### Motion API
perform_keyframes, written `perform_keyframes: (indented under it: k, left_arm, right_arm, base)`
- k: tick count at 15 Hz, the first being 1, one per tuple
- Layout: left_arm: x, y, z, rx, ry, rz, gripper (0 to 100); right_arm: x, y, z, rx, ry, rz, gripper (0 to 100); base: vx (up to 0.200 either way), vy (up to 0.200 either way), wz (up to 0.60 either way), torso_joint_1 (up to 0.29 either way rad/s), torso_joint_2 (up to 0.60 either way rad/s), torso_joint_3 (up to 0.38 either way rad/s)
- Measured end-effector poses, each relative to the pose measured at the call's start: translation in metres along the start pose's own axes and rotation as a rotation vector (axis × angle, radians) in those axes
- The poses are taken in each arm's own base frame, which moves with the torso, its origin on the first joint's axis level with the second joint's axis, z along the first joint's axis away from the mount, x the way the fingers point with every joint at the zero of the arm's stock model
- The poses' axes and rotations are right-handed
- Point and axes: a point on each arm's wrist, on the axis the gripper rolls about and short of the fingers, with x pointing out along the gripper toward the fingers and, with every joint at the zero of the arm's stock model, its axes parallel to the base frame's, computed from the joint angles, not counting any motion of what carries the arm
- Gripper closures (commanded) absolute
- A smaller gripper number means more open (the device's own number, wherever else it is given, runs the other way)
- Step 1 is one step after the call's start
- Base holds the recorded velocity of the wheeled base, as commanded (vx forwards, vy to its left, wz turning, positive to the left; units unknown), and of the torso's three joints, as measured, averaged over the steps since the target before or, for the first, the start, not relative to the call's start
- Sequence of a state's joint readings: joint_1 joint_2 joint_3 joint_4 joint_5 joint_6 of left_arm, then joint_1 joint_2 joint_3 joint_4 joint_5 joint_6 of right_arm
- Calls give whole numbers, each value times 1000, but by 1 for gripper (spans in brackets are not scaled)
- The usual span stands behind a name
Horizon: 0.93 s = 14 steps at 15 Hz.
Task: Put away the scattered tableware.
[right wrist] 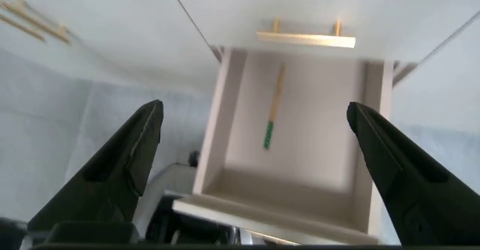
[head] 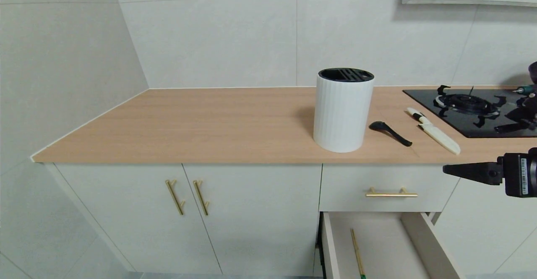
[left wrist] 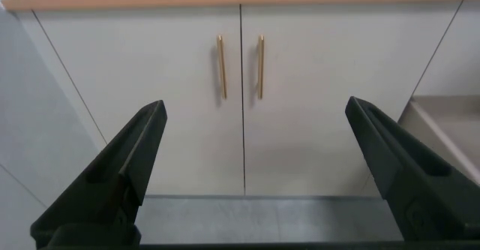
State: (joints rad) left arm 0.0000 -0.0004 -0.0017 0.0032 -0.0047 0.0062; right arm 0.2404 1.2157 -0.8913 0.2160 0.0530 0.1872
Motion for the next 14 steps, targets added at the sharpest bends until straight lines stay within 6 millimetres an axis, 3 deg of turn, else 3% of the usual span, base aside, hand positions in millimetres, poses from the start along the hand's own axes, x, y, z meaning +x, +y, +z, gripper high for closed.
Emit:
perform_keyframes:
  k: [2, 5, 11, 14]
  left_arm:
    - [0, 0, 0, 0, 0, 0, 0]
    - [0, 0, 0, 0, 0, 0, 0]
    - [0, 0, 0, 0, 0, 0, 0]
    - [0, 0, 0, 0, 0, 0, 0]
  right_arm:
    - [6, 0, 4, -15, -32, 1, 0]
    - [38, -7, 22, -49, -107, -27, 0]
    - [138, -45, 71, -164, -144, -38, 0]
    - [187, -71, 76, -223, -202, -53, 0]
  base:
    - [0, 0, 0, 36, -83, -49]
    - [0, 0, 0, 0, 0, 0]
    - [0, 0, 0, 0, 0, 0]
    - [0, 0, 0, 0, 0, 0]
